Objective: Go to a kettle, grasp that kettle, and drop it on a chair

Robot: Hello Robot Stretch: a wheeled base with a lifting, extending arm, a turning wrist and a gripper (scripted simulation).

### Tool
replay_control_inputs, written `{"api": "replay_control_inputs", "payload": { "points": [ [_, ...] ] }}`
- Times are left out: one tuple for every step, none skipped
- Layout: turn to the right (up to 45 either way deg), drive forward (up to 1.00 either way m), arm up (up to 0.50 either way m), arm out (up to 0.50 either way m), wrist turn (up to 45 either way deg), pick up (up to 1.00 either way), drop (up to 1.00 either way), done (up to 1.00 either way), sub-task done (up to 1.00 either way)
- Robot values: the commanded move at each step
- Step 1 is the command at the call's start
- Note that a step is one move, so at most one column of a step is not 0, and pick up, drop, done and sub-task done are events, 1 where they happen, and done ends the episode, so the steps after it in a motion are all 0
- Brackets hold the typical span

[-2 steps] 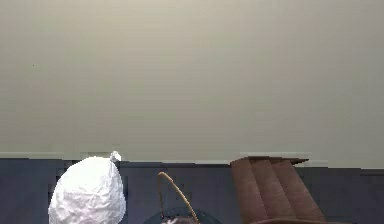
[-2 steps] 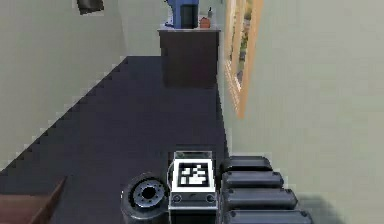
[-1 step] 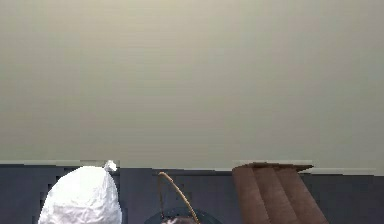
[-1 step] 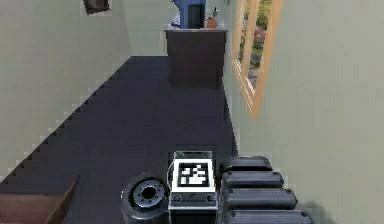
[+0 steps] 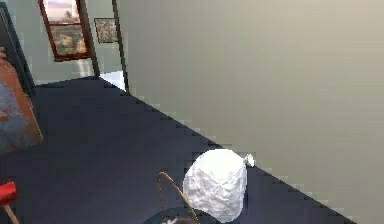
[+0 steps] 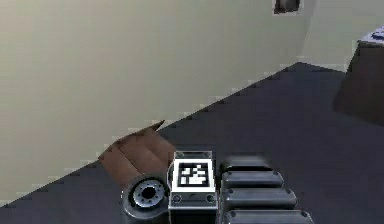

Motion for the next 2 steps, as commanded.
{"api": "replay_control_inputs", "payload": {
  "points": [
    [-21.0,0.00,0.00,0.00,0.0,0.00,0.00,0.00,0.00],
    [0.0,1.00,0.00,0.00,0.0,0.00,0.00,0.00,0.00]
  ]
}}
